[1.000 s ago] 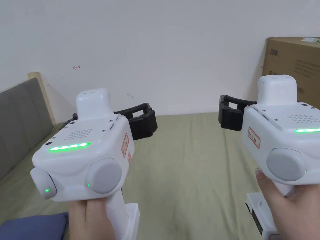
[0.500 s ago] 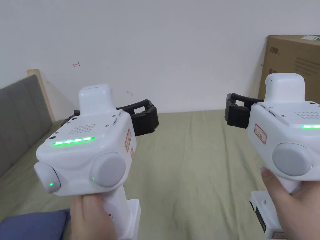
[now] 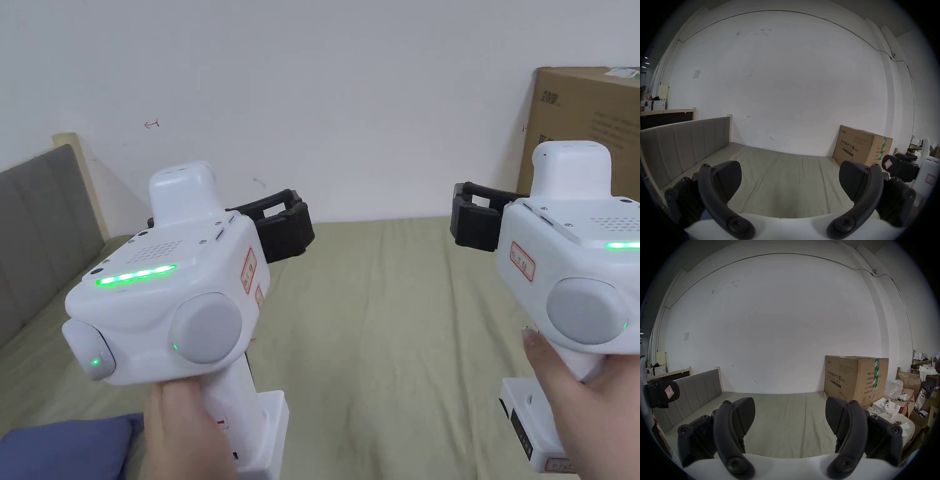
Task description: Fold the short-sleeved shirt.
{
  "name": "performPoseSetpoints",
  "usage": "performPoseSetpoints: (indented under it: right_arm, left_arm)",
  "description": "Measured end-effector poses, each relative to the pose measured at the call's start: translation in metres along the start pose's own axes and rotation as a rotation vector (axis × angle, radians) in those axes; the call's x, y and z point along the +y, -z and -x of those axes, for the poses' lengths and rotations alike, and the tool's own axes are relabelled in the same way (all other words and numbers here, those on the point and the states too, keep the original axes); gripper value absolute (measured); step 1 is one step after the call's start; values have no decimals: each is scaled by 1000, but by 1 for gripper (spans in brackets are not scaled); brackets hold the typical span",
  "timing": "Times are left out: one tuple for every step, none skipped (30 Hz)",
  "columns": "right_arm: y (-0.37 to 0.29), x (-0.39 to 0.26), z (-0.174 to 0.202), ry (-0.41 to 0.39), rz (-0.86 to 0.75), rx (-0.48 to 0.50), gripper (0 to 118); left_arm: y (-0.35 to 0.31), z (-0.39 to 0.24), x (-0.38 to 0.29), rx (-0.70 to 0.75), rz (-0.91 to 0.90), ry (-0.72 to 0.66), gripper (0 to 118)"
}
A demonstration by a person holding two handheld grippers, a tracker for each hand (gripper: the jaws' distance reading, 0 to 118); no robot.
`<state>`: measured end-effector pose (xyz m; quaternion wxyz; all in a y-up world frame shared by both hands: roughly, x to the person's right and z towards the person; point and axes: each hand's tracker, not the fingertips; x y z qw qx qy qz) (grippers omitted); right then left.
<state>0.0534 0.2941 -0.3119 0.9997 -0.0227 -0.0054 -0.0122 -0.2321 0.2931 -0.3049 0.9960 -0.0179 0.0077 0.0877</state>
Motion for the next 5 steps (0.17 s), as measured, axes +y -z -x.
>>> performPoseSetpoints:
  right_arm:
    - [0, 0, 0, -1, -1, -1, 93]
    - [0, 0, 1, -4, -2, -2, 93]
    - [-1, 0, 1, -4, -2, -2, 93]
    - [-1, 0, 1, -4, -2, -1, 93]
    - [-2, 0, 2, -2, -1, 2, 93]
  left_arm:
    - [-3, 0, 0, 5, 0, -1, 118]
    - [-3, 1, 0, 9, -1, -3, 118]
    - [-3, 3, 0, 11, -1, -8, 118]
    - [-3, 4, 0, 15, -2, -12, 118]
    - [-5, 4, -1, 18, -3, -18, 118]
